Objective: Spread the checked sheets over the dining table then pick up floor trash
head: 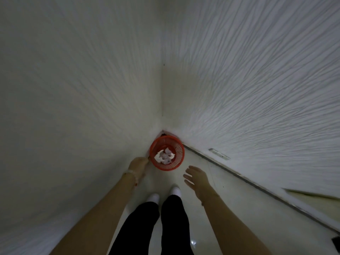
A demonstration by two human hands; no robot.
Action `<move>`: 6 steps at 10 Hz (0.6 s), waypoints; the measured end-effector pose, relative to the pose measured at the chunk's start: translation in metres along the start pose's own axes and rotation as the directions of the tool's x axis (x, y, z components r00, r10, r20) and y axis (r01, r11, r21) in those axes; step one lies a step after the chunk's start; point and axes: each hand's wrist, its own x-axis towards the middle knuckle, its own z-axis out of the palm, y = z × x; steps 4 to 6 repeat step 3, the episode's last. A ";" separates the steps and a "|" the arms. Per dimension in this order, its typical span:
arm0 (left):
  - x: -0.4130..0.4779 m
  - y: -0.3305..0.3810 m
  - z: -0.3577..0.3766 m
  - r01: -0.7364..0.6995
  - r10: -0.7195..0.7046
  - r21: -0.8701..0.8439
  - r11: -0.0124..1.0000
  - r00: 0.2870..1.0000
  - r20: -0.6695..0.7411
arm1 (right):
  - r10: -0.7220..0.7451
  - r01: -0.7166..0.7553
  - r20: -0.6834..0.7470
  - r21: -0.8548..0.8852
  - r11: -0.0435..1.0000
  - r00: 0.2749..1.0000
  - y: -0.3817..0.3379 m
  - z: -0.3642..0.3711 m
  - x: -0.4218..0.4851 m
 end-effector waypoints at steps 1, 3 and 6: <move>-0.037 0.013 -0.006 -0.032 0.032 -0.121 0.992 0.999 -0.003 | -0.002 0.003 -0.039 0.021 1.000 0.999 -0.002 -0.021 -0.013; -0.134 0.039 -0.022 -0.385 0.394 -0.215 0.898 0.919 0.001 | -0.249 0.247 -0.078 -0.032 0.968 0.965 -0.020 -0.064 -0.078; -0.134 0.039 -0.022 -0.385 0.394 -0.215 0.898 0.919 0.001 | -0.249 0.247 -0.078 -0.032 0.968 0.965 -0.020 -0.064 -0.078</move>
